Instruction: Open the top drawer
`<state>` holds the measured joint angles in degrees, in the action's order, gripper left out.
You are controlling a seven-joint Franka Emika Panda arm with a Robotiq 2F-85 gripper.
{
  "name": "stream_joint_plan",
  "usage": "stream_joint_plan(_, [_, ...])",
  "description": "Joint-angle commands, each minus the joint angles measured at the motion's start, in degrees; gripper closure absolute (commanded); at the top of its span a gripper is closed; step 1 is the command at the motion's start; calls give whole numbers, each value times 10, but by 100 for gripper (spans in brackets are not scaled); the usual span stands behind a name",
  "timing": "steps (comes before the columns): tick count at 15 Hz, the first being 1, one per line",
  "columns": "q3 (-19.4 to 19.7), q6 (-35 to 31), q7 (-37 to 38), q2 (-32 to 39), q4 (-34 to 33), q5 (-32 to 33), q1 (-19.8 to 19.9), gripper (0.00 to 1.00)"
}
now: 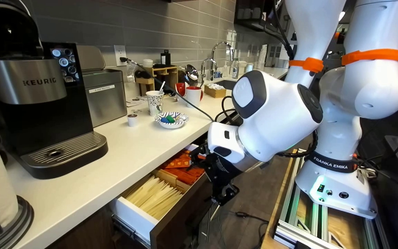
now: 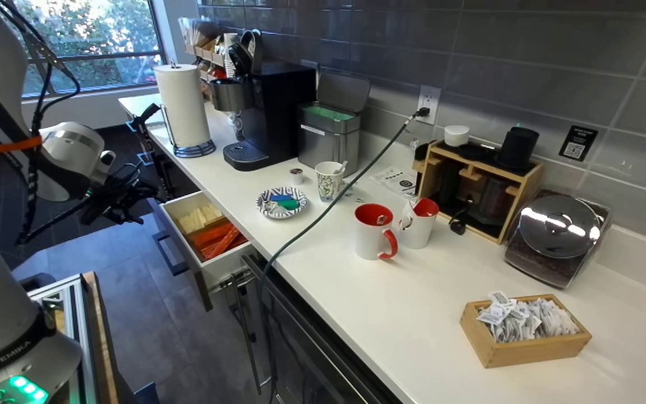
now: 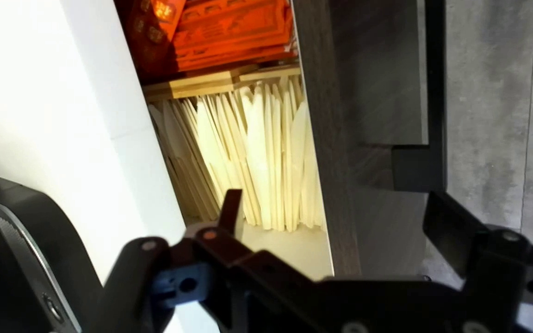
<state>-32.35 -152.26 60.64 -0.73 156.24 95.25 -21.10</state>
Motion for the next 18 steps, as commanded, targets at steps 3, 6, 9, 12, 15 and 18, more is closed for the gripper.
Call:
stream_joint_plan(3, [28,-165,159,-14,-45,188,2,0])
stream_joint_plan(6, [37,-247,293,-29,-84,275,-4,0])
stream_joint_plan(9, [35,-231,282,-19,-86,256,0,0])
stream_joint_plan(12, [40,-231,288,-8,-86,259,1,0])
stream_joint_plan(15, [55,-266,306,-29,-72,161,12,0])
stream_joint_plan(18, [72,-318,315,-49,-58,100,23,0])
